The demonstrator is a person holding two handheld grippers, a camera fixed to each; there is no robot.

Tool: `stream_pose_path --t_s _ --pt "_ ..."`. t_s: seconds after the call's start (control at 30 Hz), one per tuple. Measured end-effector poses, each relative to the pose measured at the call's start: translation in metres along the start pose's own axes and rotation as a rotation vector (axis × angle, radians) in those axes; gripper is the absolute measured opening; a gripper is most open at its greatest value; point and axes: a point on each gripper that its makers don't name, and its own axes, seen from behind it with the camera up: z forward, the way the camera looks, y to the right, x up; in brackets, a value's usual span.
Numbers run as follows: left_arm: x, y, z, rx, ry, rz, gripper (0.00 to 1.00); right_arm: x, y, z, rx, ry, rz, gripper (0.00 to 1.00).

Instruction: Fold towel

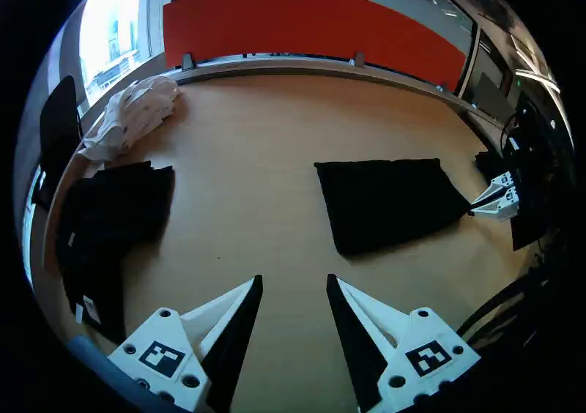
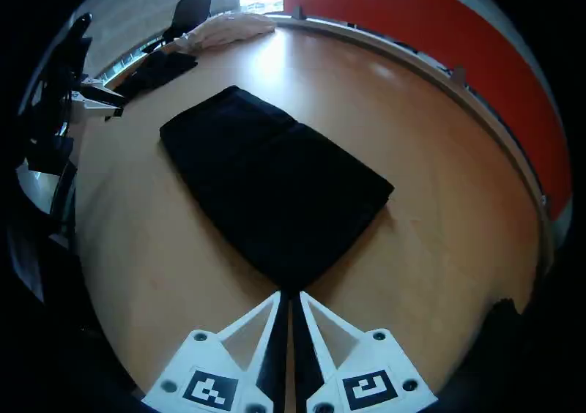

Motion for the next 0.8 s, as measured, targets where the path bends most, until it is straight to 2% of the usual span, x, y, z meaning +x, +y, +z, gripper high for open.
stream_pose_path --t_s 0.27,0.8 --pt "0.004 -0.001 0.001 0.002 0.002 0.003 0.63 0.020 0.005 -0.012 -0.029 0.049 -0.001 0.07" --pt "0.011 -0.003 -0.001 0.004 0.013 0.018 0.63 0.075 0.026 -0.057 -0.120 0.177 -0.045 0.07"
